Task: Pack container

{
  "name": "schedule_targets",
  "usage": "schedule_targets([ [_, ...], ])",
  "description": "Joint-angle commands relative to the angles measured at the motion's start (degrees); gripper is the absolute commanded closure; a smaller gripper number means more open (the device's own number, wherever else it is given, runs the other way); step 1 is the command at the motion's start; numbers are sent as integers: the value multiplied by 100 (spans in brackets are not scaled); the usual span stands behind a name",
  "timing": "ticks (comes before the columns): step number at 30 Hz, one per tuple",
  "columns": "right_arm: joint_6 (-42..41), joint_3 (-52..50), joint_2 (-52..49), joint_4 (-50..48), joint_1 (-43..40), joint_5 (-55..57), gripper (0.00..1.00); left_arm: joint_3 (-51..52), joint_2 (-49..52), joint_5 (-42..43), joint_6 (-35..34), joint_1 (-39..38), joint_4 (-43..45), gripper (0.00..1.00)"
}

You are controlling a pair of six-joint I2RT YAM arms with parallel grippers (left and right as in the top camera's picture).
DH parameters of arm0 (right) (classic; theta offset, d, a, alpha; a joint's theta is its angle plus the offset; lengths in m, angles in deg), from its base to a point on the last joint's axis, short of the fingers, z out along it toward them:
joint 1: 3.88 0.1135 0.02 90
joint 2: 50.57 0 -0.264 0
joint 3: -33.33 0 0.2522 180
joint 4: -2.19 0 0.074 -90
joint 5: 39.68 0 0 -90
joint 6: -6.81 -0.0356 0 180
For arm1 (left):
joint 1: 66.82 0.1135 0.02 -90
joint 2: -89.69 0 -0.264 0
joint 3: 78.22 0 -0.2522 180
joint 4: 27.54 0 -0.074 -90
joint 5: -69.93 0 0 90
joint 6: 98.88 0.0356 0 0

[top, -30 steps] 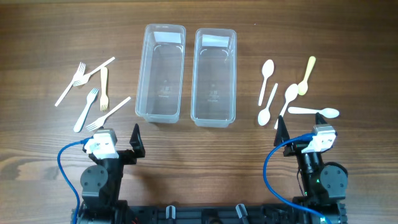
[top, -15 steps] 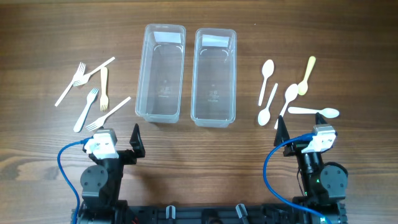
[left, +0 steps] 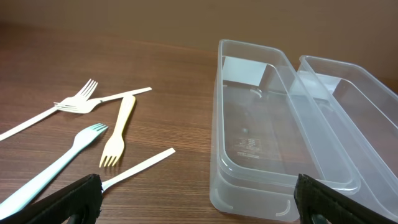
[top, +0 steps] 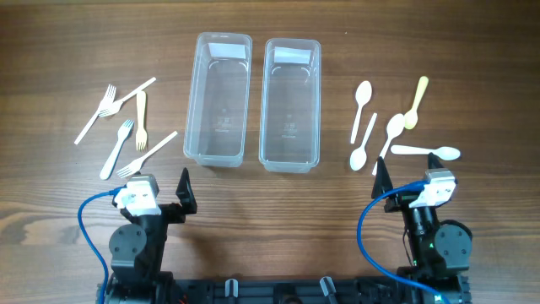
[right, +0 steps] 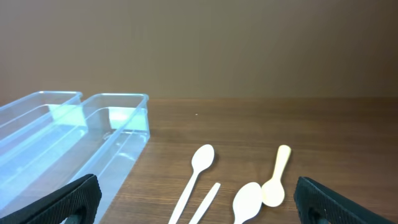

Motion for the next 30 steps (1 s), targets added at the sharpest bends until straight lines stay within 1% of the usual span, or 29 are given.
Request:
schedule_targets([
  [1,-323,-63,68,-92,-20,-710,0,31,-42,68,50,37,20,0],
  [4,-688,107,68,-125,-20,-1010,0,31,-42,68,50,37,20,0],
  [5,-706,420,31,116,-20,-828,0,31,-42,68,50,37,20,0],
  [6,-824,898,-109,498,-20,-308,0,31,-42,68,50,37,20,0],
  [8,-809,1759,-575,979,-20,354,0,31,-42,68,50,37,20,0],
  [9,-782,2356,-988,1276,-20,616,0,31,-42,68,48,37,20,0],
  [12,-870,4339,-3012,2771,-20,1427,0,31,-42,68,50,37,20,0],
  [13,-813,5270,-4295,3373,-20,1488,0,31,-42,68,50,37,20,0],
  [15,-822,5814,-5178,3641,-20,1311,0,31,-42,68,50,37,20,0],
  [16,-824,6008,-5705,3617,-20,990,0,31,-42,68,50,37,20,0],
  [19,-841,6039,-6876,3626,-20,616,0,31,-42,68,50,37,20,0],
  [21,-820,6039,-7499,3849,-20,616,0,31,-42,68,50,37,20,0],
  [24,-988,6035,-8306,3860,-20,463,1,31,-42,68,50,37,20,0],
  [25,-1147,6035,-8686,3858,-20,385,22,31,-42,68,48,37,20,0],
  [26,-1290,6035,-9009,3860,-20,385,32,31,-42,68,50,37,20,0],
  [27,-1320,6035,-9182,3858,-20,385,44,31,-42,68,50,37,20,0],
  [28,-1532,6035,-9353,3858,-20,409,52,31,-42,68,50,37,20,0],
  [29,-1775,6035,-9440,3836,-20,411,54,31,-42,68,50,37,20,0],
  [30,-2004,6035,-9495,3792,-20,409,58,31,-42,68,50,37,20,0],
])
